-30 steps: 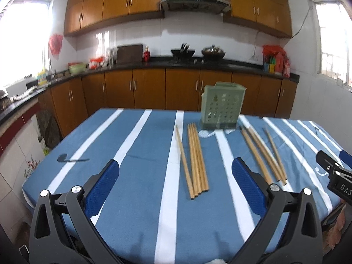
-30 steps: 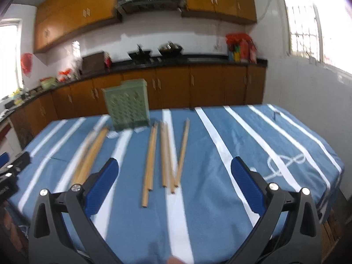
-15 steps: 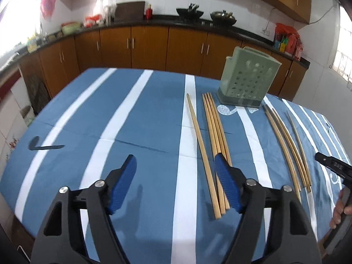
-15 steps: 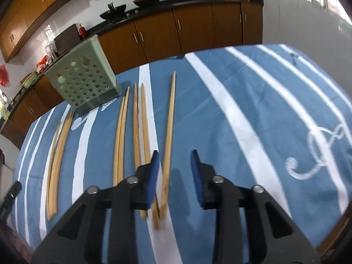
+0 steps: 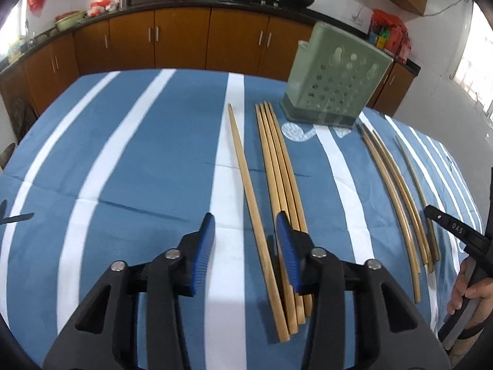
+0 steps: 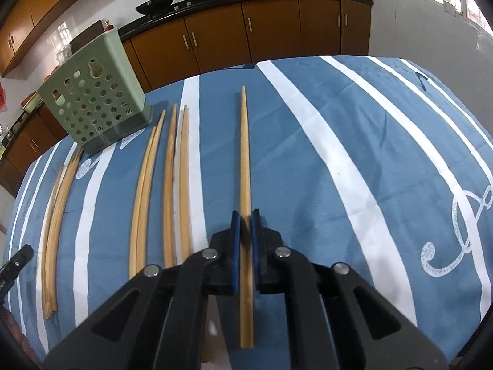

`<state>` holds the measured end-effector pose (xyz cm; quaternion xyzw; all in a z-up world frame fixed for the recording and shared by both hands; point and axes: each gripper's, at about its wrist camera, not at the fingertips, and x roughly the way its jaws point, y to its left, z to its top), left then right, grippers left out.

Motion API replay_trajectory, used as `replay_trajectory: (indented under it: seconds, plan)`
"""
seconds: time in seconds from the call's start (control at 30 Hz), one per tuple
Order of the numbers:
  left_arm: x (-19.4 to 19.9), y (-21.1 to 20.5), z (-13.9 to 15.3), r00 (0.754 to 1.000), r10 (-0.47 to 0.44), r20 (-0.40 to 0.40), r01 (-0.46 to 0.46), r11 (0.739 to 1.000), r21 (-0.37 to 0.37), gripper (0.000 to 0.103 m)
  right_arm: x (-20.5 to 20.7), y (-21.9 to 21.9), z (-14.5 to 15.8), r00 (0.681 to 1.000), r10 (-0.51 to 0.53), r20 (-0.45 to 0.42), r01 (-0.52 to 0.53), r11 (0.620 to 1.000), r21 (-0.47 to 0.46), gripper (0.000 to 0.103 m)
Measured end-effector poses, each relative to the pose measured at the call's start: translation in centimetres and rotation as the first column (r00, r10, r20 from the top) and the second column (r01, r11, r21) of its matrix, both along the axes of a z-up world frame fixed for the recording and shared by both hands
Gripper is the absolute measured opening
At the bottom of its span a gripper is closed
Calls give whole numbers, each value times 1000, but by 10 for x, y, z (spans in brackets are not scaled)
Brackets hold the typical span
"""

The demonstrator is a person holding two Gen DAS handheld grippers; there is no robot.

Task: Organize utensils
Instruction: 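Lower the right tool onto a wooden chopstick and close it while the left tool grasps another, then lift the held chopsticks with both tools and carry them over the green holder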

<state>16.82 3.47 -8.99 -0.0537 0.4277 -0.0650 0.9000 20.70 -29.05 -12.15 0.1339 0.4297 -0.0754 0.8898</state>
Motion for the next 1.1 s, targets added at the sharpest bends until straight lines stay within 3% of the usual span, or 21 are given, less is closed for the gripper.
replay_trajectory:
  seconds: [0.17, 0.4, 0.8, 1.1]
  plan:
    - [7, -4, -11, 999, -9, -50, 10, 1000, 26, 26, 0, 2, 0, 1000, 6, 3, -6, 1000, -20, 8]
    - [3, -4, -13, 999, -21, -47, 26, 996, 88, 8, -7, 5, -1, 1000, 21, 2, -21, 999, -49, 9]
    - [57, 13, -14, 999, -37, -7, 38, 991, 125, 8, 24, -15, -1, 999, 21, 27, -19, 998, -64, 8]
    - [40, 17, -13, 999, -42, -14, 43, 996, 78, 8, 11, -15, 2, 999, 40, 14, -39, 998, -51, 19]
